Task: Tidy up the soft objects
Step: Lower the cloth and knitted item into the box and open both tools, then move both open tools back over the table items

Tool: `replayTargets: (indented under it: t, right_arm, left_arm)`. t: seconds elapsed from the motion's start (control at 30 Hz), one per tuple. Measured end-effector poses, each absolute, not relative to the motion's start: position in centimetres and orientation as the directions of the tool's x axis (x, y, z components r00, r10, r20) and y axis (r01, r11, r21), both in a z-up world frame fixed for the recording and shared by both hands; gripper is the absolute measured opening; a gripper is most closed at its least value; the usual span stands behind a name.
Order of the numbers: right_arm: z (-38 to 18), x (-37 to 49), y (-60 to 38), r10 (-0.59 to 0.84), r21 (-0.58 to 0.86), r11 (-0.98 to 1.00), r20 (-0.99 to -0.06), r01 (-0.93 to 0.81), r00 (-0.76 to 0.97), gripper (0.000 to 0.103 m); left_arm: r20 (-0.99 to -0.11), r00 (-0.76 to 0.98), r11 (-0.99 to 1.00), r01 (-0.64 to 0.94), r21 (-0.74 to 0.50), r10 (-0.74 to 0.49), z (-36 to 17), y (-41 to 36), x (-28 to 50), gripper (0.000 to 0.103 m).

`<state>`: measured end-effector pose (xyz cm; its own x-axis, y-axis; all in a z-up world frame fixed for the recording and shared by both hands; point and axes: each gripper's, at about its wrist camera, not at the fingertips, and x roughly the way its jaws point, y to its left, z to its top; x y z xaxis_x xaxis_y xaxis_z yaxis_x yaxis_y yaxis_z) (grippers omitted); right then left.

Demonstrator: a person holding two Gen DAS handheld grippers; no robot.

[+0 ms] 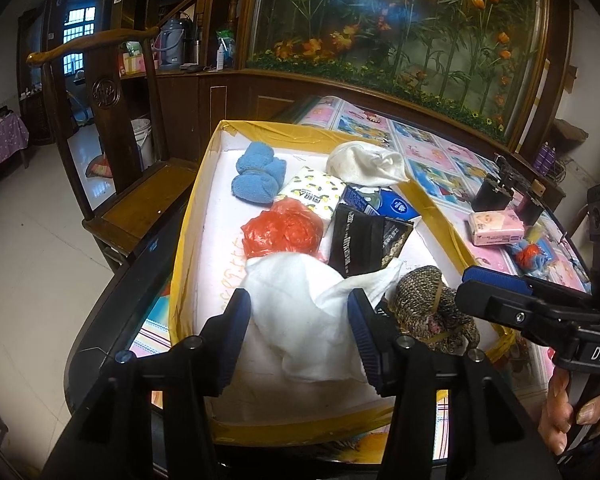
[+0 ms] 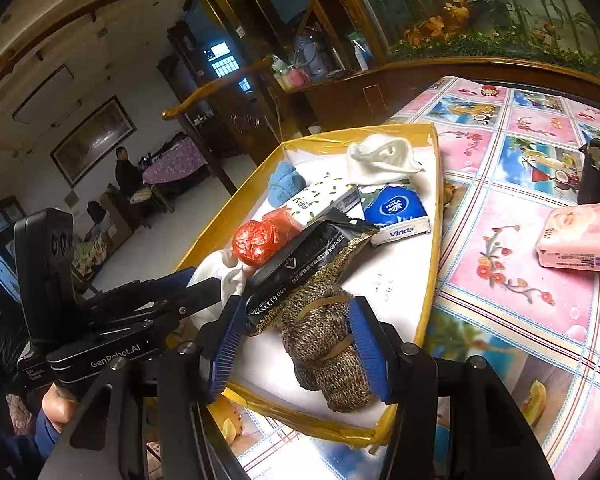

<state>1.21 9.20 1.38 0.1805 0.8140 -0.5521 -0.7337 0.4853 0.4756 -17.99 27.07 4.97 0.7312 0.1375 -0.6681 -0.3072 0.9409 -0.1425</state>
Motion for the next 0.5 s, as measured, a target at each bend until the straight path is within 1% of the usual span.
replayTargets:
  t: [0.1,0.2,0.27,0.33,0.5]
  right_arm:
    - [1.7,1.7,7.8,0.82,0.491,0.491,-0.538,-0.72,0.193,0.059]
    - [2.0,2.4,5.4,0.824,0.5,0.504,-0.523,-0.704,0.219,0.059]
    - [2.2,3.5,3.0,0.823,0.514,0.527,-0.509,-0.677,0.254,0.062]
    - [2.3,4.9,0.0,0.818,0.531,0.555,-0.49,-0.64,0.302,0.064]
    - [2.1,8.3,-8.7,0.775,0.6,0.631,-0.448,-0.492,0.446,0.065]
  left_arm:
    - [-0.663,0.736,0.943,-0.303,-0.138,0.139,5.3,26.7,-18.0,0.055]
    - [-0.66,0.74,0.946,-0.293,-0.141,0.131,5.7,26.1,-17.9,0.056]
    - [-0.657,0.745,0.949,-0.278,-0.145,0.118,6.0,25.5,-17.8,0.057]
    - [-0.657,0.747,0.956,-0.256,-0.141,0.103,6.3,24.6,-17.5,0.057]
    - [-0.653,0.755,0.981,-0.163,-0.103,0.057,6.9,20.7,-16.0,0.058]
